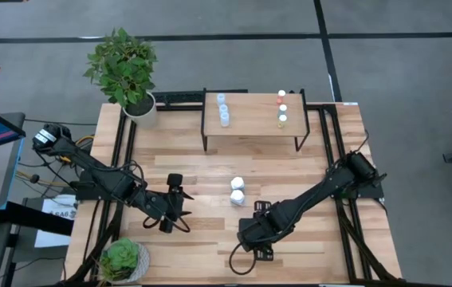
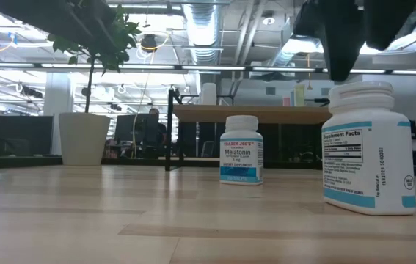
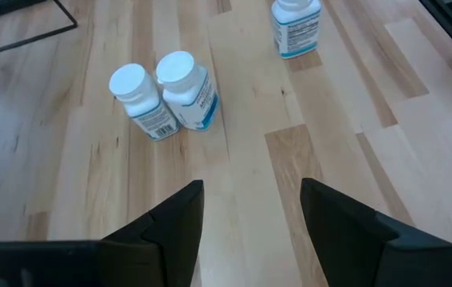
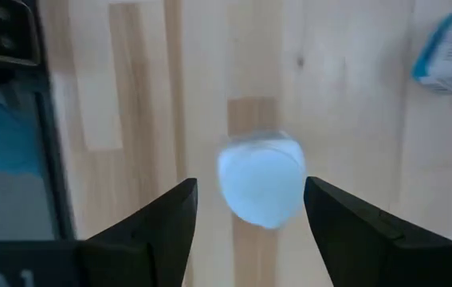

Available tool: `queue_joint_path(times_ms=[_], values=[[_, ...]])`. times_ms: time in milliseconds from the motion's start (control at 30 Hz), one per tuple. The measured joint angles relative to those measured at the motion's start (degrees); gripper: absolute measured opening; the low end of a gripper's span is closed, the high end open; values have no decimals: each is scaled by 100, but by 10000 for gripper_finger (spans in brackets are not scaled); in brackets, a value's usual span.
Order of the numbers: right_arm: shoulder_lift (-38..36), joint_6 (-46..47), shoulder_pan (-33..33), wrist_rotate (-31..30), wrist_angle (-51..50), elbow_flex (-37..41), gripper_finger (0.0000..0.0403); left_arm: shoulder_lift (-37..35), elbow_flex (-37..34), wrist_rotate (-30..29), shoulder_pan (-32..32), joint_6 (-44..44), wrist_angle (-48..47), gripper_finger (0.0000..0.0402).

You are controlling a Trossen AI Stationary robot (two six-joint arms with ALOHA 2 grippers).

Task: Pick and place medicine bottles onto shelf by color
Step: Put the bottom white pill bottle on the shelf

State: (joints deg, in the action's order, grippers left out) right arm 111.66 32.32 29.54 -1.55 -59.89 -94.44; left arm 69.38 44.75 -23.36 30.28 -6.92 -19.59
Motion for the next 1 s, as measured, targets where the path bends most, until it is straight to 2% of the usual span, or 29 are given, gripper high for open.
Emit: queue_joint_path(times_ms=[300, 1000], values=[[304, -136, -43, 5, -164, -2, 255, 0, -1, 1, 1, 0, -15, 199], [398, -304, -64, 1, -107, 13, 255, 0, 0, 3, 2, 0, -22, 199]])
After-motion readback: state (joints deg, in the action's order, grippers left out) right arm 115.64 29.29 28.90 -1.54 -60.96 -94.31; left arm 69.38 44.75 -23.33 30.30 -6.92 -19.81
